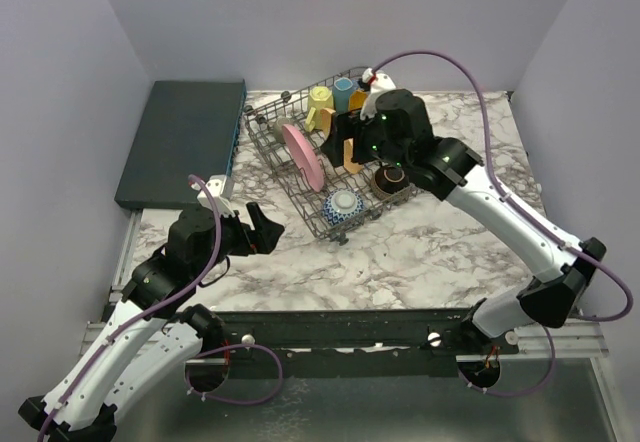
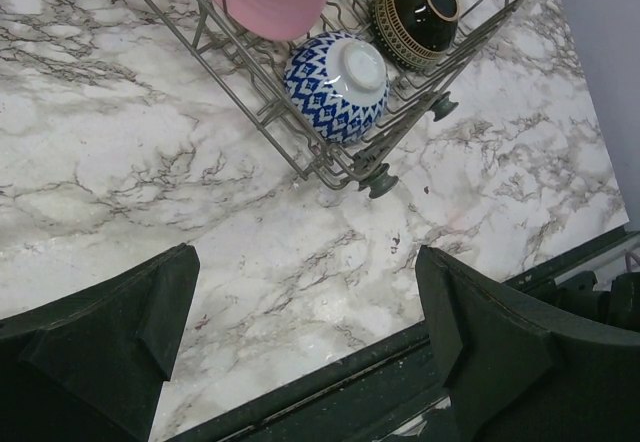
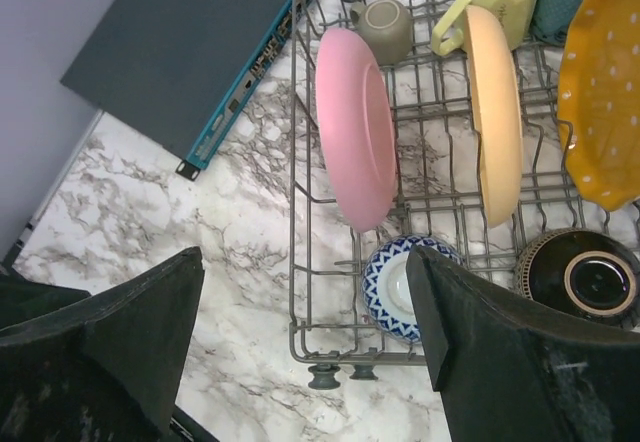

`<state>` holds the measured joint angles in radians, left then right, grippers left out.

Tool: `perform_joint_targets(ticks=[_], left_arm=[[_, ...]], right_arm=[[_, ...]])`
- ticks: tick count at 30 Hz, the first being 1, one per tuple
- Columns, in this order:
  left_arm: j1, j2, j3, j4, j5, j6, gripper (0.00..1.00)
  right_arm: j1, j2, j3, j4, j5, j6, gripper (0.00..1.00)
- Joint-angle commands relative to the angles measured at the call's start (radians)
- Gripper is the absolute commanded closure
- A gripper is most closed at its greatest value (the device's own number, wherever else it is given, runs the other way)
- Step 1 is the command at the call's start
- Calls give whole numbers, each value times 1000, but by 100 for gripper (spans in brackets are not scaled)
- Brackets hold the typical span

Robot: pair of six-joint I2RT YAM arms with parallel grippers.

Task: Load the mixed dishes into the dish rack
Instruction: Reset both arms

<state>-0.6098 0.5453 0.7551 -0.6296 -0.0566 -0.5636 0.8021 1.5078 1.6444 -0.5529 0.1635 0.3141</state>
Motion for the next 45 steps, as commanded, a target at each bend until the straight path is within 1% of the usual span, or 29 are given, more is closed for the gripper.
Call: perform_joint_targets(ticks=[1,7,15,18,24,27,32,38,45], left_arm=[[5,-3,9,13,23,2,1],[5,-1,22,11,27,11,1],[5,16,27,13,10,18,1],[5,22,27,13,-8,16,1],[5,53,34,16,-13,10,1],[5,67,35,19,-11,13,1],[5,76,16,28,-14,16,1],[5,64,-3,40,-14,16,1],[5,44,-16,48,-14,10,1]], right_arm=[[-90,-91,-95,73,-191,59,11],[-235,-197,-222,109,-381,104,11],[-432,-313,-427,180,-681,182,11],[-478,-352,-511,218,-766,208,11],[-559,-433,-683,291,-883,257,11],[-579,-470,-758,312,-917,269,11],[-587,-546,-859,332,-927,259,11],[-588,-640,-947,351,-879,242,11],[-587,-715,-1006,361,-831,240,10]])
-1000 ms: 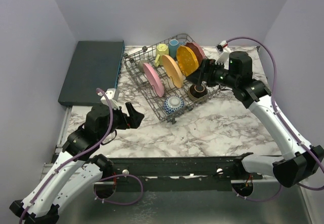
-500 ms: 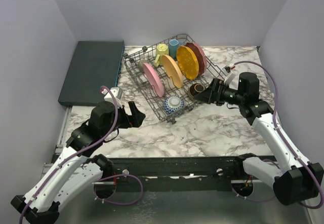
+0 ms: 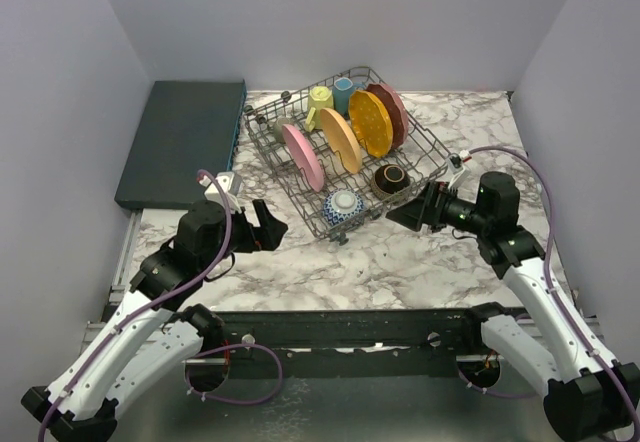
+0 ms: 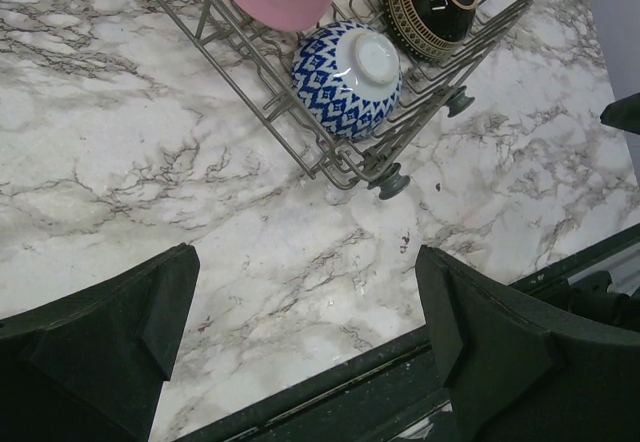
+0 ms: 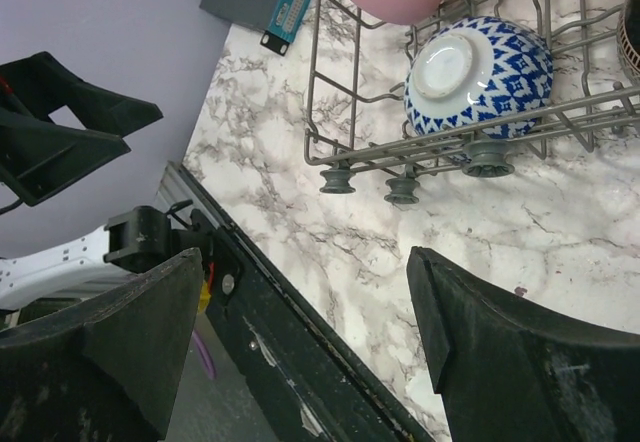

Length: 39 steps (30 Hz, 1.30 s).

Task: Load the mixed dishes into the dish rack
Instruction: Reset both arms

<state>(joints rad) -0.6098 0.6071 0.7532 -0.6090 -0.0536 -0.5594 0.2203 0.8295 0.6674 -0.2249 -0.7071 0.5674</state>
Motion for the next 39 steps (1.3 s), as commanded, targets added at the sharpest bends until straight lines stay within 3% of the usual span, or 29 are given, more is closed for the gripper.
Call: perform_joint_targets(ticks=[1,24,39], left_arm=[[5,-19,-15,27,-16,6,1],[5,-48,-22,42,39,9,1],[5,-57,-23,44,49,10,1]], right_arm=[[-6,-47,-35,30,45,-19,10],[-6,-188,-48,-21,160,-112,9],[-6,-156,-48,-27,155,-112,9]])
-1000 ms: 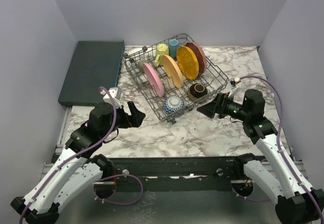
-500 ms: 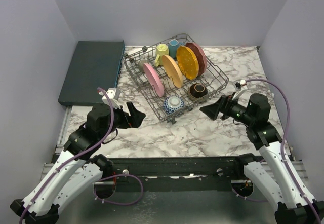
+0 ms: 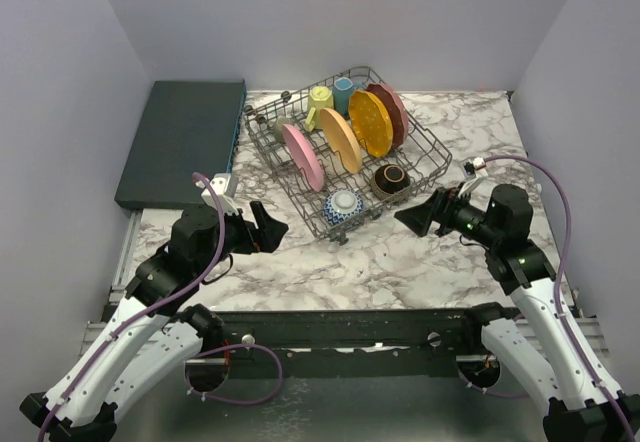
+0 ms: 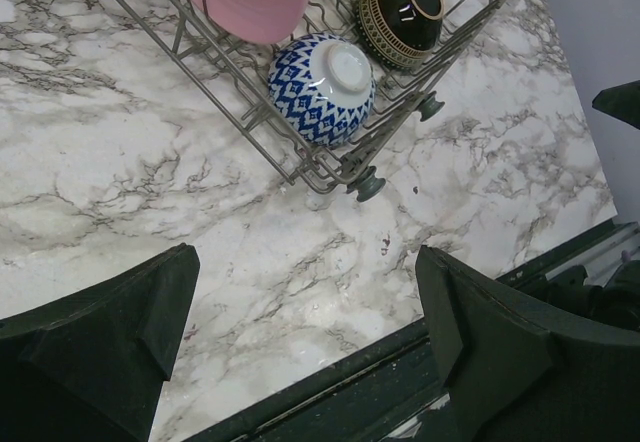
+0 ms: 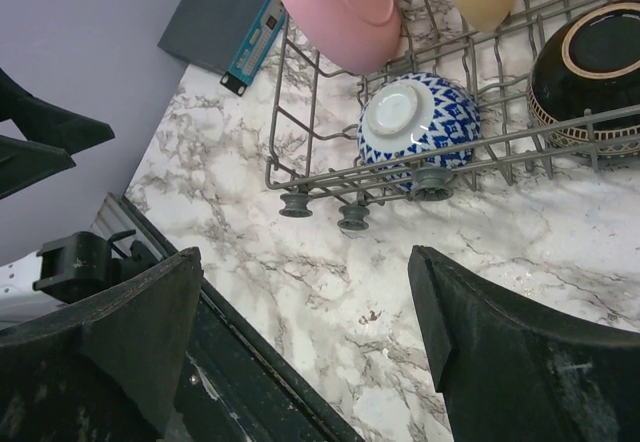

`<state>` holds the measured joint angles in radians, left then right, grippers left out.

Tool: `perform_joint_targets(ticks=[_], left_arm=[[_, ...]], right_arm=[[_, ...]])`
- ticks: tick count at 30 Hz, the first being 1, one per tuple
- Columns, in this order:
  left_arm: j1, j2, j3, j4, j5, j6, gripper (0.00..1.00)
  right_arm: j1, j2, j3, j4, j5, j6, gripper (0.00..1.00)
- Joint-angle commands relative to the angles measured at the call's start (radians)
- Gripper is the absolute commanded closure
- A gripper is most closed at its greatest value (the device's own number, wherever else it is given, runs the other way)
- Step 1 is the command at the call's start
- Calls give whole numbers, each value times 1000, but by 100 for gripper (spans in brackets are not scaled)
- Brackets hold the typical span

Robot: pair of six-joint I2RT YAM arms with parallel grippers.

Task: Load the mixed dishes into the dish rack
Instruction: Reset both arms

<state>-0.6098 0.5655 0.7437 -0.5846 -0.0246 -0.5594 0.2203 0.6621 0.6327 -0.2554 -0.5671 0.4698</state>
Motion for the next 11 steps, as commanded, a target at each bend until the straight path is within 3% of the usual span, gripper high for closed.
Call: perform_joint_targets(ticks=[1,7,11], left_arm=[[5,-15,-13,20,21,10,1],[5,15,0,15,22,14,1],[5,15,11,-4,-66,2,1]], right_arm=[[-6,12,-15,4,16,-13,9],[-6,17,-17,7,13,-13,9],[-6,18,-16,7,15,-14,9]])
